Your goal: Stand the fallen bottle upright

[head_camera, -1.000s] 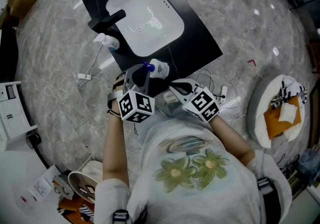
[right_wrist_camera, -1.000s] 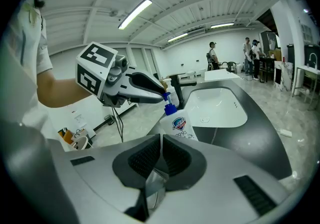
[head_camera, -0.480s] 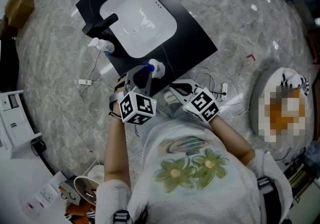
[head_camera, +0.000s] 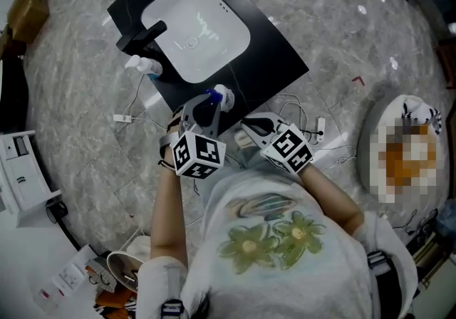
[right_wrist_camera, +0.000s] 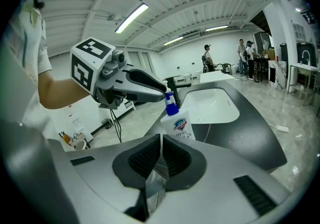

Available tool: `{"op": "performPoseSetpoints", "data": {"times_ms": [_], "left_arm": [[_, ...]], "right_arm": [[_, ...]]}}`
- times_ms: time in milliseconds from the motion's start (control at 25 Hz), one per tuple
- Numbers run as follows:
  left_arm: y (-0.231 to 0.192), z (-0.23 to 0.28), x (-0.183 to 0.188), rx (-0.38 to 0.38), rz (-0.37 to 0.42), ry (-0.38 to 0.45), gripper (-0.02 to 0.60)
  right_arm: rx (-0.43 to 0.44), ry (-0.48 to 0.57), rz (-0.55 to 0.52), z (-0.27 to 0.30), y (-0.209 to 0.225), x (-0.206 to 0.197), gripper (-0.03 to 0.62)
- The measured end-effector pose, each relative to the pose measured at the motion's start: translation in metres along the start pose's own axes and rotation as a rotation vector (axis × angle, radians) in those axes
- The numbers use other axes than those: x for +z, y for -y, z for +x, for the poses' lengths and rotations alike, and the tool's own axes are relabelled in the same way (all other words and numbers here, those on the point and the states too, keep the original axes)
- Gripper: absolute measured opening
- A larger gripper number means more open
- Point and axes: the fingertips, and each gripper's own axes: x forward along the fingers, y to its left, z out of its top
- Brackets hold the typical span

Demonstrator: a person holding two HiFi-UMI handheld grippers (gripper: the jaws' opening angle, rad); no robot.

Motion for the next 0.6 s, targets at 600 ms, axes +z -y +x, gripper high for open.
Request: {"op": "performPoseSetpoints", "data": {"times_ms": [600], "left_arm": [[0.009, 0.0007, 0.0097, -0.037, -0.062, 0.033, 0.081]], "right_arm": [[0.015, 0.001, -0.006, 0.0046, 0.0014, 0.0052, 0.044]]}}
